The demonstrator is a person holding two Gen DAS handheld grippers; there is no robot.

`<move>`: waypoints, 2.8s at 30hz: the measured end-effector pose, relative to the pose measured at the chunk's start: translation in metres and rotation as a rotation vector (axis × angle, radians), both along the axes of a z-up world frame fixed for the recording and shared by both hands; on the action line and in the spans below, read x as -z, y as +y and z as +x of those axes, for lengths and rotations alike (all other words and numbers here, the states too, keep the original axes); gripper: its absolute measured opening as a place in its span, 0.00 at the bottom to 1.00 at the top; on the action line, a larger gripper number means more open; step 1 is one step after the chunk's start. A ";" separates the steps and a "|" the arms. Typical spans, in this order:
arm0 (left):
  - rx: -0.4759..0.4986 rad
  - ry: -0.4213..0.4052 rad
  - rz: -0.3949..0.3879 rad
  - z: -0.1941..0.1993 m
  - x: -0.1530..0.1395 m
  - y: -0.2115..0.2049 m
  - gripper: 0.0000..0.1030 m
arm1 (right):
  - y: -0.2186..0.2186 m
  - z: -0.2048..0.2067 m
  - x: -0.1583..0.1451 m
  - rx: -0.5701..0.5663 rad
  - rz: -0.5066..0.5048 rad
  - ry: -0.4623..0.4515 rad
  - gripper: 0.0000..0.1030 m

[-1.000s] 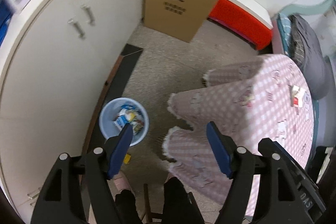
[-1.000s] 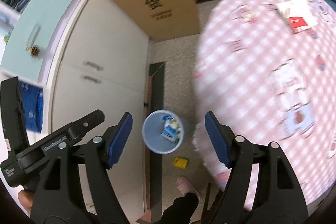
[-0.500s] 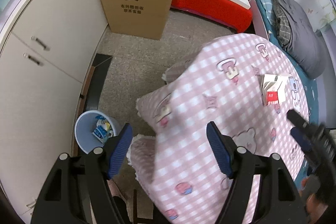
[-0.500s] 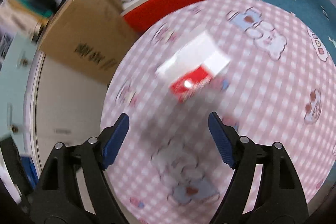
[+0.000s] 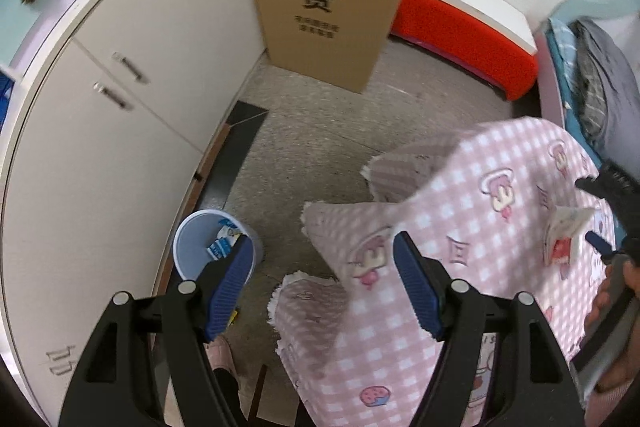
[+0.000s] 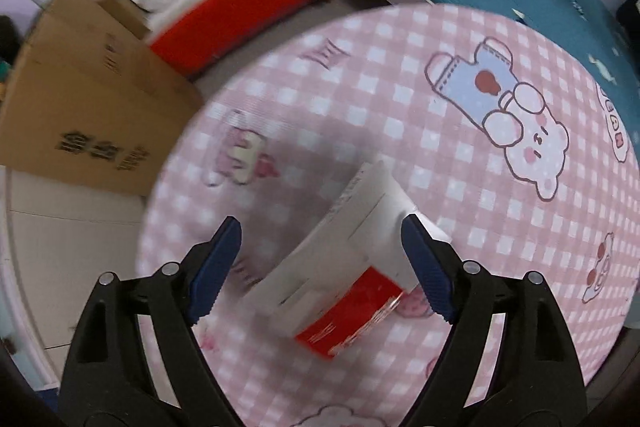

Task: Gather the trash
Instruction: 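Move both open tools back toward the white-red box on the table, then grasp the white-red box with the right tool, then carry the white-red box in the right tool toward the bin, then lower the left tool to the floor and grasp the yellow paper note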

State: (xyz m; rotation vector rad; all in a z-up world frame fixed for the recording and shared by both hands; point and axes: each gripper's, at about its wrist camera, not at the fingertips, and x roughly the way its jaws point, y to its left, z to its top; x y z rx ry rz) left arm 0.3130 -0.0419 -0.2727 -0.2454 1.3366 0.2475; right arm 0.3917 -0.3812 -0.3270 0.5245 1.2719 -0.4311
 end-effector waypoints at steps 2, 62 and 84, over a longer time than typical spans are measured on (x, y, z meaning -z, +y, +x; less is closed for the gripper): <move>-0.017 0.000 0.000 -0.004 -0.001 0.008 0.69 | 0.001 0.001 0.002 -0.019 -0.036 0.004 0.79; -0.588 0.144 -0.292 -0.322 0.281 0.330 0.70 | 0.529 -0.286 0.184 -1.241 0.345 0.185 0.08; -0.725 0.412 -0.441 -0.410 0.714 0.278 0.70 | 0.495 -0.371 0.589 -1.153 0.115 0.376 0.08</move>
